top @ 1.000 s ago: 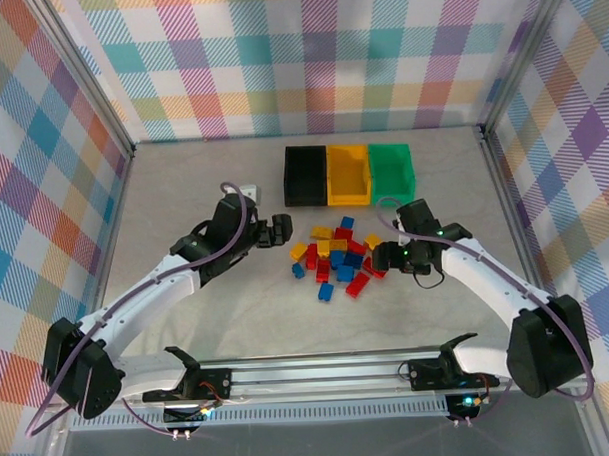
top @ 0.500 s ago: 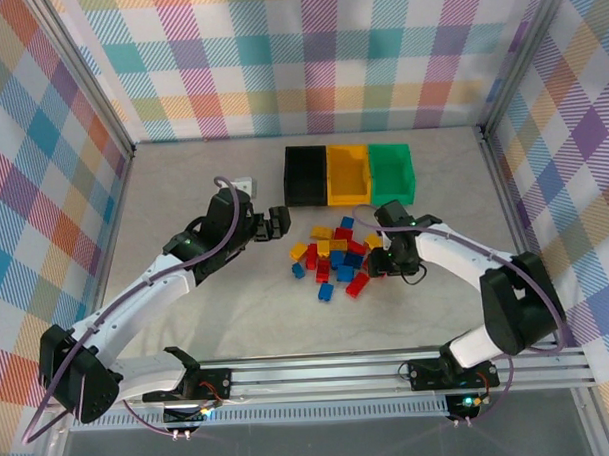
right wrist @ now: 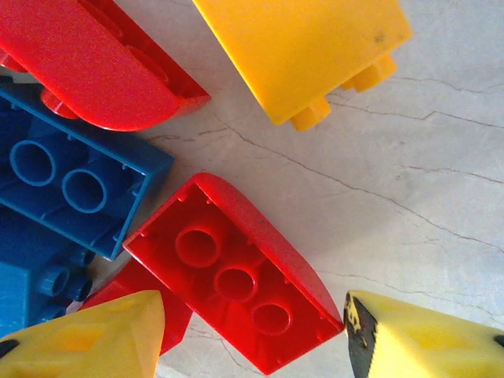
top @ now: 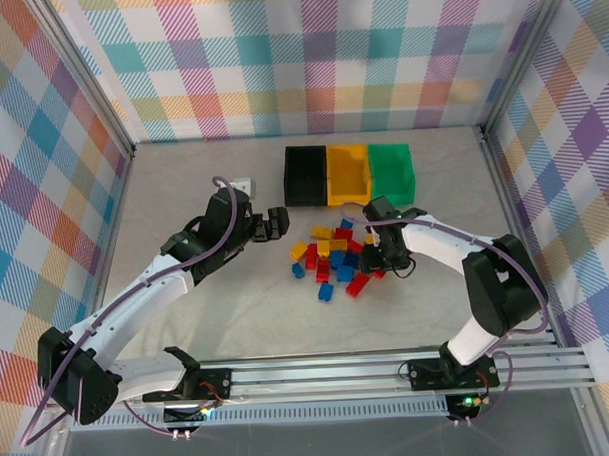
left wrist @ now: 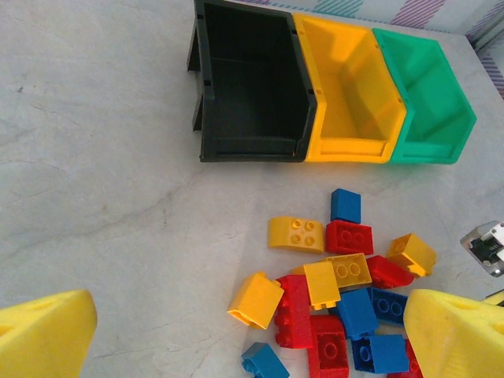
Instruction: Sort the legos into containers by color
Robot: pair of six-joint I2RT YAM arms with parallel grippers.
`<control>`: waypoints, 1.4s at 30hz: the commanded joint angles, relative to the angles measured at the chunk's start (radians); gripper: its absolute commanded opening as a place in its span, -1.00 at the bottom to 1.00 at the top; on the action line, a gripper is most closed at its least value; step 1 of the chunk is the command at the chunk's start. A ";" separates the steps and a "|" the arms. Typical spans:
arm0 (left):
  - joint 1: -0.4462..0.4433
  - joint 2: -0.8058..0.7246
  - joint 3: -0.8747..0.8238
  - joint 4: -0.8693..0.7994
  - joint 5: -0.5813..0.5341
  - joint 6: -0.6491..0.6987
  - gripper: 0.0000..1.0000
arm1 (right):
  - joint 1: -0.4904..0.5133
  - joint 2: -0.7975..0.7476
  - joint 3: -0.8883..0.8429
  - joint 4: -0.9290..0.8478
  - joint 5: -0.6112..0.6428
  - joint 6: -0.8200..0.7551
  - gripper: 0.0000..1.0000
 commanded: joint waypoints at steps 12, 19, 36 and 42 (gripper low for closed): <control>-0.004 -0.033 0.033 -0.031 -0.003 0.010 0.99 | 0.008 0.076 0.079 -0.050 0.034 0.006 0.23; -0.004 -0.046 0.032 -0.035 -0.003 0.009 0.99 | 0.008 0.089 0.076 -0.057 0.062 0.016 0.06; -0.005 -0.033 0.058 -0.055 0.001 0.010 0.99 | 0.008 0.005 0.095 -0.095 0.052 0.009 -0.43; -0.005 -0.030 0.106 -0.080 0.024 0.077 0.99 | 0.007 -0.100 0.149 -0.155 0.059 -0.004 -0.43</control>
